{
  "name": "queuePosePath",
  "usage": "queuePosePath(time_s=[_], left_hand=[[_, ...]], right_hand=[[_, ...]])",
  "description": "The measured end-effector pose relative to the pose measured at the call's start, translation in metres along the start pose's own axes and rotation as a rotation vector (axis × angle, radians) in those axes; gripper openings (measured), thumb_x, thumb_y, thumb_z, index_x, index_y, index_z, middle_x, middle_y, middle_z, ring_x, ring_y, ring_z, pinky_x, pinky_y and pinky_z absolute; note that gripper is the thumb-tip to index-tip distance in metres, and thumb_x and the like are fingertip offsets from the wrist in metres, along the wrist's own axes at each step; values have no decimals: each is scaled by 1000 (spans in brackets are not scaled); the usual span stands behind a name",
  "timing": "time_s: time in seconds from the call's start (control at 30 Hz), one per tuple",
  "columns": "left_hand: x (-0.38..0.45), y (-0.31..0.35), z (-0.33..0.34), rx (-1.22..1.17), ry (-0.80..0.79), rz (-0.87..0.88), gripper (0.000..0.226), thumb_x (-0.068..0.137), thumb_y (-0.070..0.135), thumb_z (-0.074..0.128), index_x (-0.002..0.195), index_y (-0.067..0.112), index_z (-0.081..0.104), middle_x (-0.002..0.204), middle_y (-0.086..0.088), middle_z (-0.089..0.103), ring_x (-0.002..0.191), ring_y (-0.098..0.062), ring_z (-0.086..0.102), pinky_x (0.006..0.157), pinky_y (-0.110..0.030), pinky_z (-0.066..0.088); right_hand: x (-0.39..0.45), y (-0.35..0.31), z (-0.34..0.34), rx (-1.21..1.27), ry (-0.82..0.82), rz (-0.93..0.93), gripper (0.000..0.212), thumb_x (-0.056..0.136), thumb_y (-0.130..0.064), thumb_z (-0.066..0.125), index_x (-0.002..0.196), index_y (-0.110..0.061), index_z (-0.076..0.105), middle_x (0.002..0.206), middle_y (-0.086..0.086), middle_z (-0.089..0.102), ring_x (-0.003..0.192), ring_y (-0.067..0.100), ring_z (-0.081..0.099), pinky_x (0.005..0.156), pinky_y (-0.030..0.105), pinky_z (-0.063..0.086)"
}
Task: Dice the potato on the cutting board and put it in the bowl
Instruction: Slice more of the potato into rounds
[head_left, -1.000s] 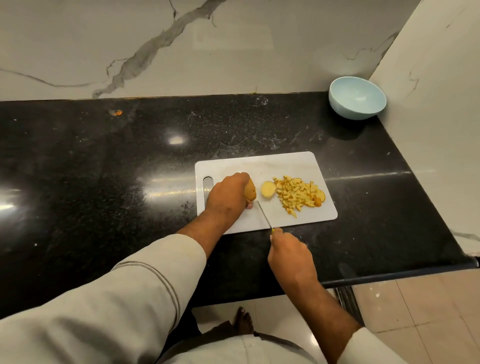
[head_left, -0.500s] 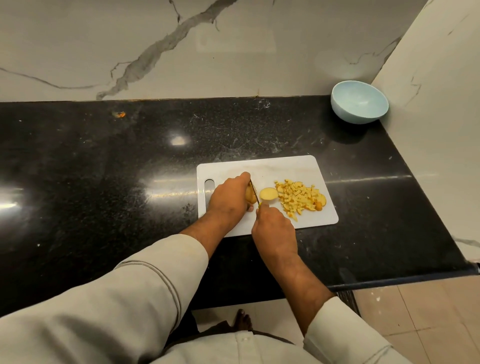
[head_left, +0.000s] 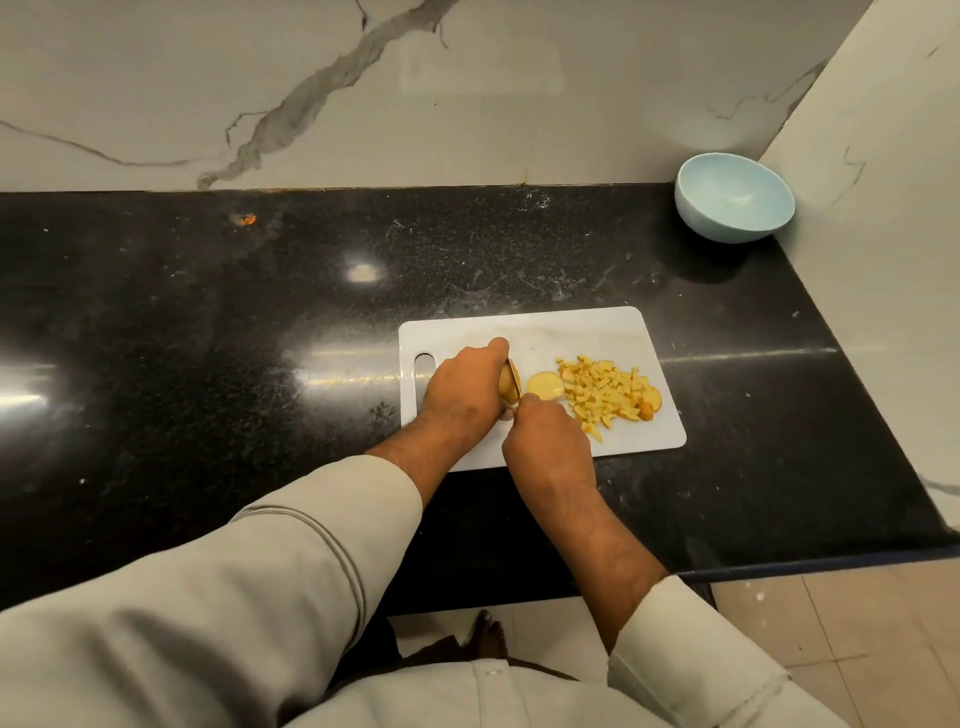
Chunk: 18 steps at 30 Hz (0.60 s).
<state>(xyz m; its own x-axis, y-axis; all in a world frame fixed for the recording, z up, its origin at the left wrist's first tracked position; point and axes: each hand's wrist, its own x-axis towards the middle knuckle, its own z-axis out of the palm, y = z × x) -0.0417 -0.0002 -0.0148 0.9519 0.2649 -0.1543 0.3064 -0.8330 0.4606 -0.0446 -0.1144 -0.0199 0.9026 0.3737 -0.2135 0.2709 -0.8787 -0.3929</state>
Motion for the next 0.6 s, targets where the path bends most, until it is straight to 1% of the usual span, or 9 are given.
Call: queuePosePath(time_s=[0.03,0.1,0.17,0.23,0.3,0.37,0.43,0.53,0.6], left_hand=[[0,0,-1,11,-15,1,39,73,15,71,104,17,48,91,-4,60,79,-27,55,64,-32,44],[-2,0,-1,26,-10,18,36,74,13,70,101,16,47,90,-5,61,81,-28,57,63,-33,42],[-4,-1,2,38,29,54,26,77,9,61,93,17,42,82,-3,57,77,-28,55,60,-32,37],[-5,-2,3,28,51,65,21,79,9,55,91,18,39,75,1,51,72,-26,51,58,-31,32],[-2,-2,-1,22,18,51,27,77,13,62,96,17,43,80,-1,53,73,-25,50,60,-31,35],[0,-3,-2,13,-8,32,39,73,16,71,103,16,46,83,0,51,74,-23,49,61,-31,37],[-2,-3,1,12,13,39,38,73,14,72,101,17,45,80,3,48,73,-22,48,60,-31,35],[-5,-6,7,0,49,57,30,75,9,63,91,20,40,75,4,47,72,-24,51,58,-30,33],[-5,-6,5,-16,45,39,29,75,13,64,94,19,43,75,4,48,71,-24,50,57,-30,33]], right_hand=[[-3,1,1,5,-1,15,24,89,-7,41,70,-21,36,82,3,54,66,22,43,59,32,33],[-1,-1,-1,6,-7,20,22,89,-8,43,71,-20,37,79,-1,51,65,20,40,59,32,33],[7,-7,-4,8,-23,9,19,89,-8,43,73,-18,39,77,-1,51,62,20,41,59,33,34],[13,-11,-7,18,-40,2,20,89,-8,45,71,-16,41,75,-2,50,58,20,40,59,33,33],[12,-8,-7,0,-56,7,18,87,-6,47,72,-15,42,70,-2,47,63,23,43,60,33,36],[2,0,-5,-35,-67,13,26,86,-5,46,66,-17,37,64,-3,38,65,23,44,60,32,37],[0,4,-3,-35,-78,18,30,87,-6,46,63,-20,36,63,-3,35,65,23,45,59,31,36],[14,-3,-8,3,-85,-18,16,86,-7,49,73,-14,45,63,-3,39,65,24,47,57,31,36],[20,-6,-9,16,-87,-30,14,85,-7,51,74,-14,45,63,-2,39,65,24,48,57,31,36]])
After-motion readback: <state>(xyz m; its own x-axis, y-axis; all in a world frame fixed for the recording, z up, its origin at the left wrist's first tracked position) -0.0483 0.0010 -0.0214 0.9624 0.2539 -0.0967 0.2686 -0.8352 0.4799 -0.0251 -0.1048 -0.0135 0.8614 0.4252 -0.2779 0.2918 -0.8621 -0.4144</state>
